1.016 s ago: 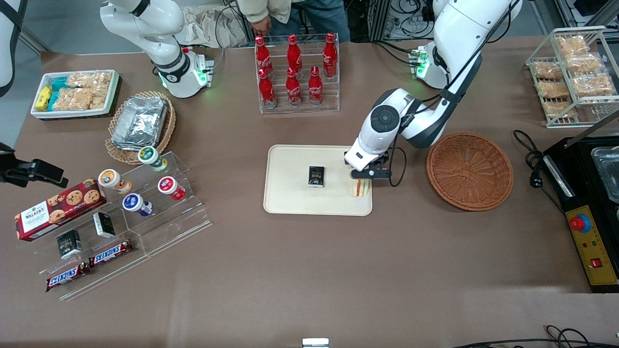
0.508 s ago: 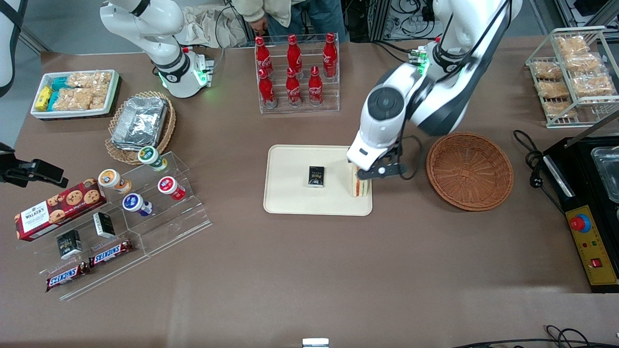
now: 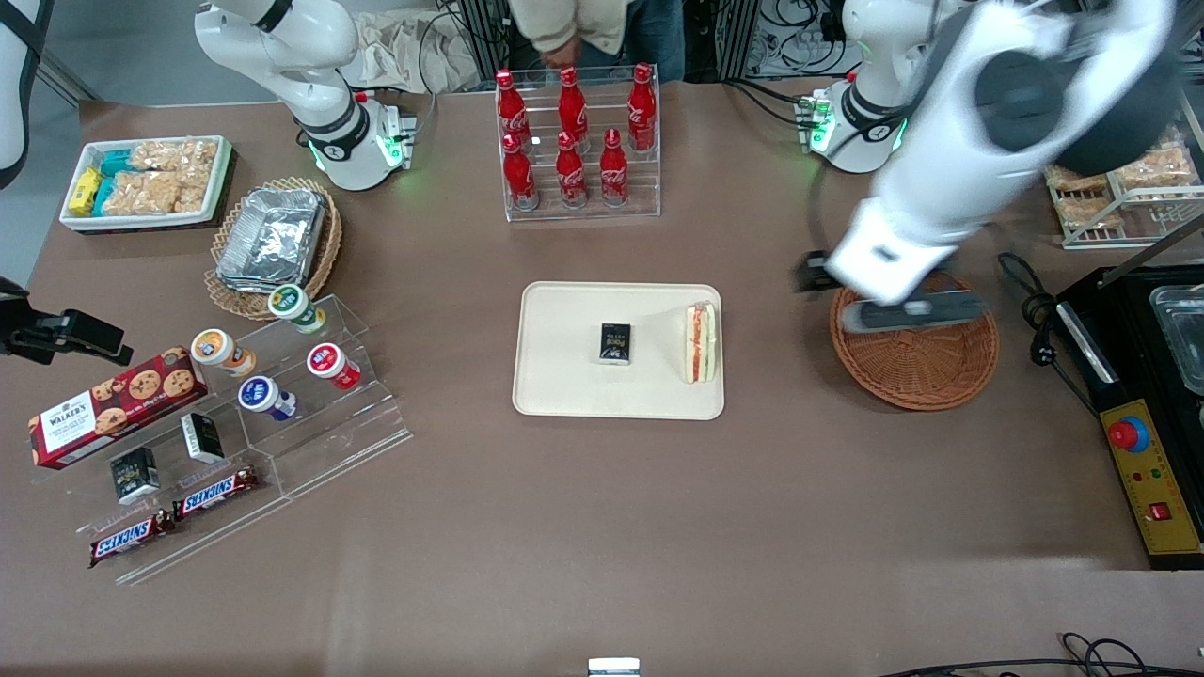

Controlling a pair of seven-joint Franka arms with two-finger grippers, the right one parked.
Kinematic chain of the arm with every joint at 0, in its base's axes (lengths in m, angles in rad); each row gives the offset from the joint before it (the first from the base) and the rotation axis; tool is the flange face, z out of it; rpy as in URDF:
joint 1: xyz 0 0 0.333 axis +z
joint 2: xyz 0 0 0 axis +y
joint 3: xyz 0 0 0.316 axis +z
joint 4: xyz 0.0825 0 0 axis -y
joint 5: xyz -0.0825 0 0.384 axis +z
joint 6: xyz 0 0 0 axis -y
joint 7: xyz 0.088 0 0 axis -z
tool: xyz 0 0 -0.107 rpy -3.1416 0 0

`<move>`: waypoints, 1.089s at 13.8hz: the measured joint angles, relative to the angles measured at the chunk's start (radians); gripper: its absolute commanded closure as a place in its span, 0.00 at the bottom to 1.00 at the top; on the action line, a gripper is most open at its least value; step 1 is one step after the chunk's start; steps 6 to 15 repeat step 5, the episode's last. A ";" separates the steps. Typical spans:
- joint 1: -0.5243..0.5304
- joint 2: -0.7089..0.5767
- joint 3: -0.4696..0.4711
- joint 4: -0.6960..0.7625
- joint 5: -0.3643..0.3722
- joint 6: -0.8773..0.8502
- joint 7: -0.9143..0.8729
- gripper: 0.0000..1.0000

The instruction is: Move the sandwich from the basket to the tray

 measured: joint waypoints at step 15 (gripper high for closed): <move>0.030 -0.074 0.193 0.006 -0.018 -0.030 0.141 0.00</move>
